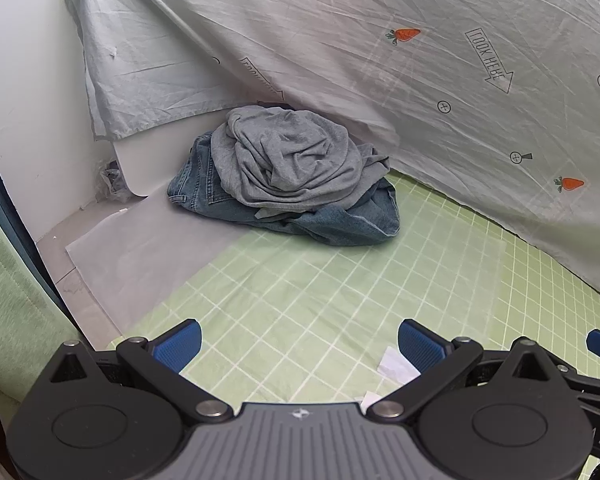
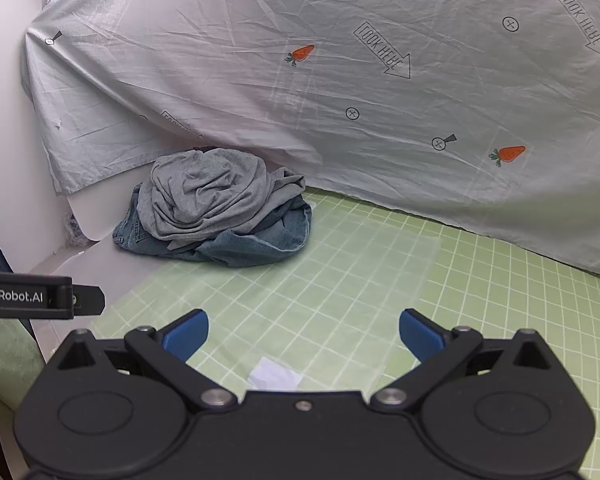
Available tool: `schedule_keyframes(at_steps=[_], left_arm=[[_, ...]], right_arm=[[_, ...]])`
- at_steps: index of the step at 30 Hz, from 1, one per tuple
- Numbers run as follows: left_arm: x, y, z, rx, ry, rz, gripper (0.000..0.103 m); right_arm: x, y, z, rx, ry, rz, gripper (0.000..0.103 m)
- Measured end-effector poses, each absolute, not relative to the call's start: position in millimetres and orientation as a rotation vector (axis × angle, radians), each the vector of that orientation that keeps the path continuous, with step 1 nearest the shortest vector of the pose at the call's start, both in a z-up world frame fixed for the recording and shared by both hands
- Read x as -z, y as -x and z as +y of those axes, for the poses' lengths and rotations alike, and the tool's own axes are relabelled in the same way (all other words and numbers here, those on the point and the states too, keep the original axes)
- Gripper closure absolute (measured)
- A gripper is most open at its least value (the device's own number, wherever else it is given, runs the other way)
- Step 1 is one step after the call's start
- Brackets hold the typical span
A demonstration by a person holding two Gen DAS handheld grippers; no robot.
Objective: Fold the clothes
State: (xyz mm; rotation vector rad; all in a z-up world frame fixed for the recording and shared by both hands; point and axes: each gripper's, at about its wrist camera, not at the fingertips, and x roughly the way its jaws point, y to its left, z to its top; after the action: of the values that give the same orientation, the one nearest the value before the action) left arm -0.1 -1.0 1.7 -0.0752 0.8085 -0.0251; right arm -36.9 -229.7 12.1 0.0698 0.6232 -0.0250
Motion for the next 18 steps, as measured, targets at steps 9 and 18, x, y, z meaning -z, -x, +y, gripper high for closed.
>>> schedule_keyframes(at_steps=[9, 18], left_arm=[[-1.0, -0.6, -2.2, 0.034, 0.068, 0.802, 0.0], [0.2, 4.4, -7.9, 0.025, 0.058, 0.802, 0.0]], right_arm=[[-10.3, 36.2, -226.8, 0.028, -0.071, 0.621, 0.0], [-5.9, 36.6, -229.7, 0.03, -0.077, 0.622, 0.0]])
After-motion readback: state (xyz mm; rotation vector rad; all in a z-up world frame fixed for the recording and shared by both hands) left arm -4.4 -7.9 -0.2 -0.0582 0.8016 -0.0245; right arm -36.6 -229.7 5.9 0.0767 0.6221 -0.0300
